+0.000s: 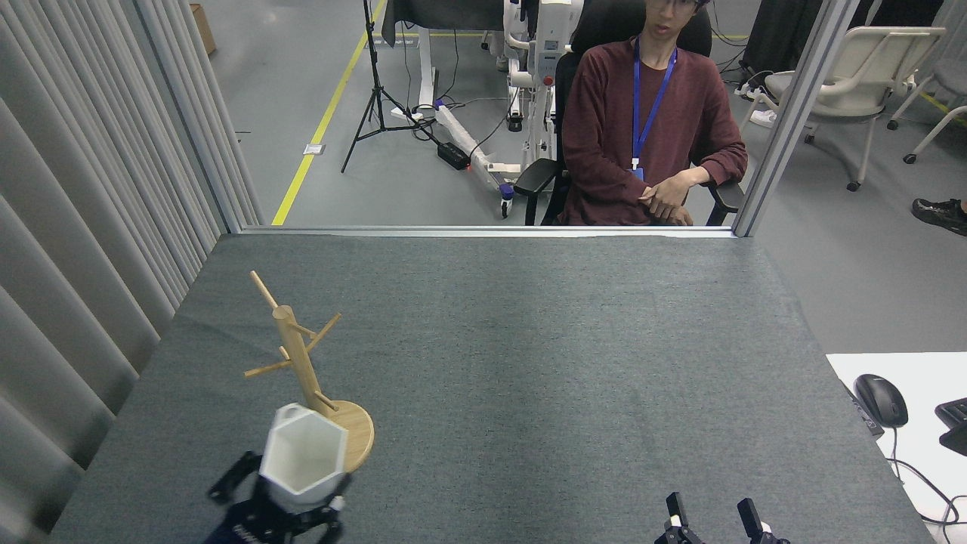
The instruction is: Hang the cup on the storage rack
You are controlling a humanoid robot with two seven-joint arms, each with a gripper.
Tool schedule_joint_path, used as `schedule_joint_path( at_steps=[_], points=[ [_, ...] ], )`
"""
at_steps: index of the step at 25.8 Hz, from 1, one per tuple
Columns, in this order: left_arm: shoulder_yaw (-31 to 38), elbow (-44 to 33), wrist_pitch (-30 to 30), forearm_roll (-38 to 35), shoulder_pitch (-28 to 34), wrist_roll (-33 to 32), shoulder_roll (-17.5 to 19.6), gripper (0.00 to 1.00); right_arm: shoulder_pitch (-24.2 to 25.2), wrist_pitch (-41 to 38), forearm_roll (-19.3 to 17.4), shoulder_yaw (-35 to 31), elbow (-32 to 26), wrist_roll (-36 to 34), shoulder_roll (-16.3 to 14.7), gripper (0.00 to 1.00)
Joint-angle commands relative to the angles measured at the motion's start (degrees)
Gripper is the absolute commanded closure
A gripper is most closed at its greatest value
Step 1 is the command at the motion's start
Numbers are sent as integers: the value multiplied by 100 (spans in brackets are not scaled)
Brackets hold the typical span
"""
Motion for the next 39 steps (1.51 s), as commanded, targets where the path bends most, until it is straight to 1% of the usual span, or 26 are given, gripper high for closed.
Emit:
schedule_joint_path(
  at_steps=[1, 3, 4, 5, 7, 9, 12, 13, 17, 19, 23, 27, 32, 33, 34, 35, 36, 39],
  points=[
    [884, -238, -11, 592, 358, 47, 65, 61, 20, -12, 35, -12, 1, 0, -22, 2],
    [1122, -282, 15, 539, 314, 47, 153, 61, 12, -12, 44, -12, -8, 0, 13, 2],
    [1130, -273, 24, 408, 253, 47, 241, 61, 12, -12, 44, -12, -8, 0, 22, 2],
    [1130, -264, 50, 144, 200, 65, 364, 61, 3, -12, 71, -12, 1, 0, 31, 2],
    [1113, -203, 199, -612, -143, 249, 355, 62, 12, -12, 194, 5, 1, 0, 22, 2],
    [999, -71, 393, -1148, -336, 539, 373, 63, 12, -12, 202, 5, 1, 0, 22, 2],
    [726, -1, 753, -1535, -468, 671, 469, 63, 3, -12, 202, -3, -8, 0, 22, 2],
    [691, 35, 788, -1640, -520, 689, 496, 63, 3, -12, 202, -3, 1, 0, 31, 2],
    [542, 122, 823, -1834, -626, 759, 601, 63, -32, -12, 202, 5, 9, 0, 57, 2],
    [480, 219, 823, -1983, -687, 768, 601, 63, -41, -12, 202, 5, 1, 0, 66, 2],
    [278, 360, 832, -2036, -802, 768, 601, 63, -41, -12, 202, -3, 9, 0, 66, 2],
    [137, 632, 832, -2352, -995, 768, 592, 63, -41, -12, 202, -3, 18, 0, 66, 2],
    [14, 922, 832, -2414, -1250, 759, 592, 62, -41, -12, 194, -12, 27, 0, 66, 2],
    [14, 984, 832, -2440, -1303, 759, 592, 60, -41, -12, 194, -3, 27, 0, 66, 2],
    [14, 1037, 841, -2458, -1355, 759, 592, 50, -32, -12, 194, 5, 27, 0, 66, 2],
    [14, 1081, 850, -2458, -1399, 759, 557, 29, -32, -12, 185, 5, 27, 0, 66, 2],
    [23, 1116, 841, -2458, -1426, 759, 496, 0, -32, -12, 185, 14, 27, 0, 66, 2],
    [23, 1168, 780, -2396, -1391, 768, 522, 0, -32, -12, 185, 23, 36, -9, 66, 2]
  ],
)
